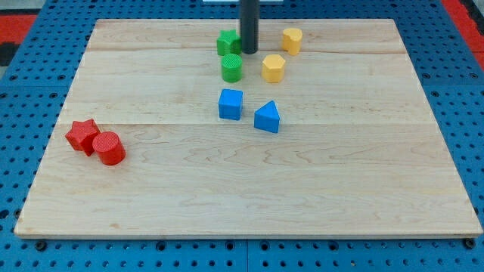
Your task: Place the green star to the top center of the board
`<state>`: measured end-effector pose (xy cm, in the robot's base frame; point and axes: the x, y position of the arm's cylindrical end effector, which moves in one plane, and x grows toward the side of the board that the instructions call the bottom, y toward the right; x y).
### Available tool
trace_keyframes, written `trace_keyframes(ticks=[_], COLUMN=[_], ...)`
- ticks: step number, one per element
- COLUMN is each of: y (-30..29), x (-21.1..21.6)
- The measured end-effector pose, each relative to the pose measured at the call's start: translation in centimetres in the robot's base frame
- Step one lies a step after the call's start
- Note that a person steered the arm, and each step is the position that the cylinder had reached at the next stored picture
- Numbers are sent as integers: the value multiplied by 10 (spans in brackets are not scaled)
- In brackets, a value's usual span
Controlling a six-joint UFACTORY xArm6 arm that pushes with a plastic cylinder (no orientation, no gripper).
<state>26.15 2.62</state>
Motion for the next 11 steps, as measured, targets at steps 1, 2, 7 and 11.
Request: trace_keyframes(ticks=[1, 2, 7, 11], y=[-49, -116, -182, -95], x=[-17, -2, 44, -43])
